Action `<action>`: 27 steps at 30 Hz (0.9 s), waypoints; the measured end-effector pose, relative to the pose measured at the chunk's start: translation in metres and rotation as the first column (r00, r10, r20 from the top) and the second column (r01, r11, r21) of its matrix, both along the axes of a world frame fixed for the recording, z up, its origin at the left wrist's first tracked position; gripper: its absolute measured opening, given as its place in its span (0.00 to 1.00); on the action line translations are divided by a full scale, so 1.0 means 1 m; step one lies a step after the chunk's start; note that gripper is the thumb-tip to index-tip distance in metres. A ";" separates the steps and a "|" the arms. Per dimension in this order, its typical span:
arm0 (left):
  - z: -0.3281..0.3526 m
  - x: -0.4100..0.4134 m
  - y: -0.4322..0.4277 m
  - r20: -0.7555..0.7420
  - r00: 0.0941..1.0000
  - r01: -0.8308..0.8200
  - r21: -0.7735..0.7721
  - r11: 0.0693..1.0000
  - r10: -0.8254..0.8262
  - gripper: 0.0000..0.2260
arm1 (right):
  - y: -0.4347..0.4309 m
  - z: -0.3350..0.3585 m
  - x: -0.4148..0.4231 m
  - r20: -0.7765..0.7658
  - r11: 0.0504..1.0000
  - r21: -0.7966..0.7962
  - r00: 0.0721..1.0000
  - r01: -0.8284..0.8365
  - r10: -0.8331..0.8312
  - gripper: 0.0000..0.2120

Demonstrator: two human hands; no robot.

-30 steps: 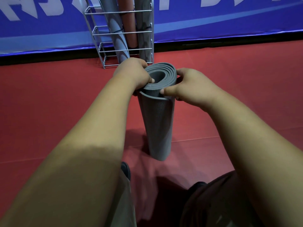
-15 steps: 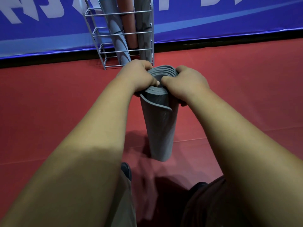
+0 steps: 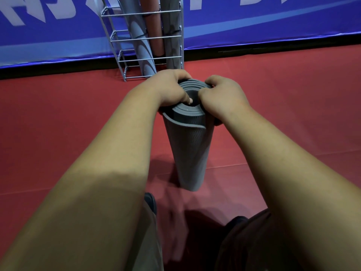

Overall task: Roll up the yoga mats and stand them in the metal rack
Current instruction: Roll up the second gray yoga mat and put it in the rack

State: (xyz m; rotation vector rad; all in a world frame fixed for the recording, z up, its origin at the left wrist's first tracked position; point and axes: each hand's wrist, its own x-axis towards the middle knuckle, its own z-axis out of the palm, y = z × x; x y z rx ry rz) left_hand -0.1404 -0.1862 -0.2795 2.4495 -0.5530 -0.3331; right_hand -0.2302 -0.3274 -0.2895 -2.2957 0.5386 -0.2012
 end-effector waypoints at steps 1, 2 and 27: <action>0.001 -0.001 0.000 0.010 1.000 -0.007 0.012 1.000 0.006 0.22 | 0.001 0.000 0.000 0.004 1.000 0.013 1.000 0.001 -0.001 0.18; 0.003 -0.001 0.000 0.021 1.000 -0.014 0.019 1.000 0.013 0.21 | 0.001 -0.001 0.000 0.009 1.000 0.026 1.000 0.001 -0.001 0.18; -0.017 0.024 -0.001 0.058 0.938 -0.343 -0.008 0.939 0.342 0.14 | -0.024 -0.005 -0.020 -0.290 0.948 -0.029 0.910 -0.318 0.296 0.34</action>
